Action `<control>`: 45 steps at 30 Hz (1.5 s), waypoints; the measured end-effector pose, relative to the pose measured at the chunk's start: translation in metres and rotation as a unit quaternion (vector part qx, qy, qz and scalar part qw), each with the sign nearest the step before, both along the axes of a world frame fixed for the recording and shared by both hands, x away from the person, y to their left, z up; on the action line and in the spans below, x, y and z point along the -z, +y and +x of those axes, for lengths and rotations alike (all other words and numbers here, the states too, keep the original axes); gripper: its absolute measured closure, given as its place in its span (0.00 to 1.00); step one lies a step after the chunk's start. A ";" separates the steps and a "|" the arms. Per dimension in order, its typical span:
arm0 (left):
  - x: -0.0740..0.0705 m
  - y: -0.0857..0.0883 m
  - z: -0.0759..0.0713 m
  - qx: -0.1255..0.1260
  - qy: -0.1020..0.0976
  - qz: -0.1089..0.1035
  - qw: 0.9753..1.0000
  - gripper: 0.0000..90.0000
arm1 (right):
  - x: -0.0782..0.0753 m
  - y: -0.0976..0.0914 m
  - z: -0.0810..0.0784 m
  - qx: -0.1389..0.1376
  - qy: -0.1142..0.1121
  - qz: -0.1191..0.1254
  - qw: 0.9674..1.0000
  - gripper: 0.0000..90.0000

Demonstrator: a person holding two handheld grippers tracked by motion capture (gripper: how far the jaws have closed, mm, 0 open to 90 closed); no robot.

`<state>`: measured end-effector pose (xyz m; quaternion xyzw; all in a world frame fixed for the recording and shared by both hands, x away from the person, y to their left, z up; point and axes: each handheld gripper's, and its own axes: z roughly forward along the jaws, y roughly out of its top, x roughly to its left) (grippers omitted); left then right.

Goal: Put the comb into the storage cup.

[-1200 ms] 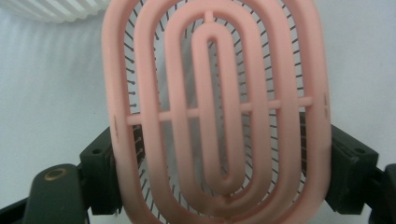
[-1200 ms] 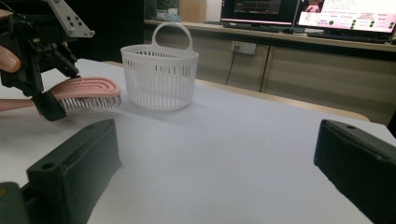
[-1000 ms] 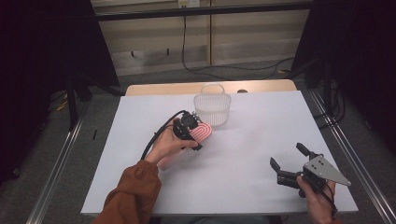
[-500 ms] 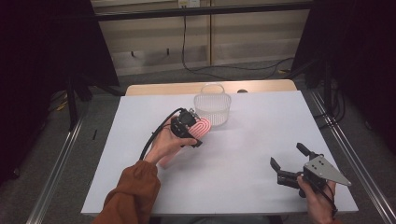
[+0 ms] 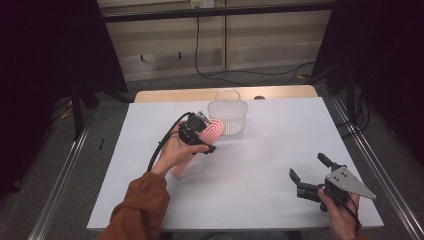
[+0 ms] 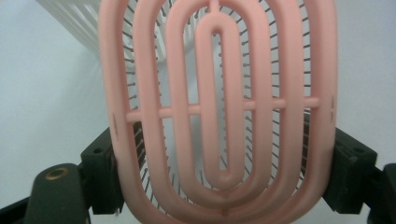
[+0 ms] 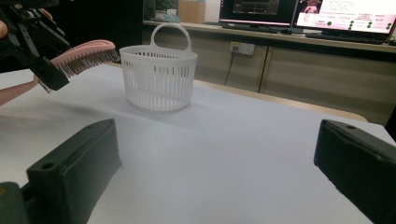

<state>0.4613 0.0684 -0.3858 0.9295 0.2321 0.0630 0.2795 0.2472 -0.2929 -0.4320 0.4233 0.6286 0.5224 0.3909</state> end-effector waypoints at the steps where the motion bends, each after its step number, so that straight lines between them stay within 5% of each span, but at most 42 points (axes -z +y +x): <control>1: -0.002 0.000 -0.002 -0.002 -0.006 -0.004 1.000 0.22 | 0.000 0.000 0.000 0.000 0.000 0.000 1.000 0.00; 8: -0.013 0.005 -0.005 -0.009 -0.021 -0.029 0.999 0.21 | 0.000 0.000 0.000 0.001 0.000 0.001 1.000 0.00; 16: -0.020 0.012 -0.006 -0.046 -0.049 -0.064 0.996 0.22 | 0.000 0.000 0.000 0.001 0.000 0.000 1.000 0.00; 28: -0.032 0.019 -0.009 -0.048 -0.068 -0.115 0.990 0.22 | 0.000 0.000 0.000 0.000 0.000 0.001 1.000 0.00; 35: -0.037 0.022 -0.012 -0.045 -0.089 -0.146 0.984 0.22 | 0.000 0.000 0.000 0.000 0.000 0.000 1.000 0.00; 41: -0.044 0.026 -0.016 -0.050 -0.119 -0.182 0.975 0.22 | -0.001 0.000 0.000 0.001 -0.003 -0.001 1.000 0.00; 45: -0.047 0.028 -0.017 -0.051 -0.122 -0.200 0.971 0.22 | -0.001 0.000 -0.001 0.002 -0.006 0.002 1.000 0.00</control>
